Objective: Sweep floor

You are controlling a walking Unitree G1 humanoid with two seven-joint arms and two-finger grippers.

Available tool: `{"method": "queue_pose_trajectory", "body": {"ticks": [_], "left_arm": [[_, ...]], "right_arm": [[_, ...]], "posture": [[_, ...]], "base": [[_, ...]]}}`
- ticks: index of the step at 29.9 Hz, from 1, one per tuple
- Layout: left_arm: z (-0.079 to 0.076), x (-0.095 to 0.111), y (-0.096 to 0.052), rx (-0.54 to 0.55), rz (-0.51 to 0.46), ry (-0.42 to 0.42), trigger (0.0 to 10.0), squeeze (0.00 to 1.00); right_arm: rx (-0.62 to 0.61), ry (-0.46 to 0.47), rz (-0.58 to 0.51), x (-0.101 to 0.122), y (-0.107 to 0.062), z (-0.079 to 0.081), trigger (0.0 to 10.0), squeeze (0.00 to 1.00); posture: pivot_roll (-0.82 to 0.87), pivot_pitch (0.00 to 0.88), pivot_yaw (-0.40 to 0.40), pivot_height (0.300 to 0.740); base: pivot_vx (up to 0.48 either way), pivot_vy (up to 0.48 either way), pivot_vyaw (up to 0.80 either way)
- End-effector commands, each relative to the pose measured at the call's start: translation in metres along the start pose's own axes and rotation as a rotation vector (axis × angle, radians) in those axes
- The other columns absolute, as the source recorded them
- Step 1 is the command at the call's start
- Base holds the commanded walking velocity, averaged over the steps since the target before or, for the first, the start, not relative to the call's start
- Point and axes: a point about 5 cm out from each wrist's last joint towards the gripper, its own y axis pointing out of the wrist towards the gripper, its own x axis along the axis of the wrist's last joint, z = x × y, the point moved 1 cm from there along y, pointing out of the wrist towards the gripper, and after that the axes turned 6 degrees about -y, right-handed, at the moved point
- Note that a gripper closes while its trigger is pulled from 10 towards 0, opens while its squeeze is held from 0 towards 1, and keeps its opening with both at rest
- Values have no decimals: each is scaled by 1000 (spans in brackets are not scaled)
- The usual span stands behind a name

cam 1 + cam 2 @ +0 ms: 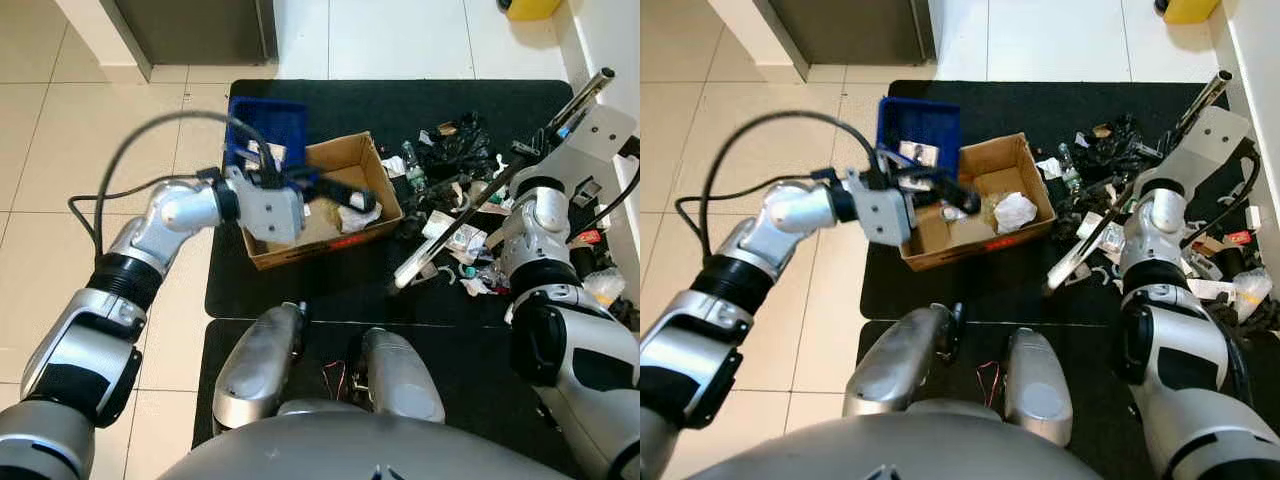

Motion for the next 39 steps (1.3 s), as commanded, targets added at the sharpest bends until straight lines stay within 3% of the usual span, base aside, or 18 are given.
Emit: {"method": "queue_pose_trajectory", "body": {"ticks": [1,6,8,15,18,25,27,35,39], "left_arm": [[2,7,1,-55,-39,84,10000,24],[-15,3,6,-161,-40,110,10000,24],[-29,0,9,-257,-36,142,10000,27],[-38,-8,6,-376,1,218,10000,24],[-37,-11,5,-401,30,258,10000,27],[-19,-18,9,-327,96,339,10000,24],[-5,-25,9,-267,164,441,10000,24],[7,-35,5,-235,250,491,10000,20],[10,-34,6,-200,238,500,10000,20]], "right_arm": [[11,6,-34,7,2,5,10000,0],[11,8,-35,7,2,5,10000,0],[16,10,-38,8,3,7,10000,0],[22,14,-42,9,3,8,10000,0],[23,14,-42,10,4,8,10000,0],[26,22,-43,10,4,9,10000,0],[31,26,-42,9,3,11,10000,0],[38,29,-40,9,3,13,10000,0],[38,32,-41,9,3,13,10000,0]], "posture": [[154,63,56,740],[152,58,56,740],[151,54,56,740],[153,54,53,740],[154,55,53,740],[159,57,53,740],[162,58,52,740],[169,60,48,740],[166,59,52,740]], "base": [[0,0,0],[0,0,0],[0,0,0],[0,0,0],[0,0,0],[0,0,0],[0,0,0],[0,0,0],[0,0,0]]}}
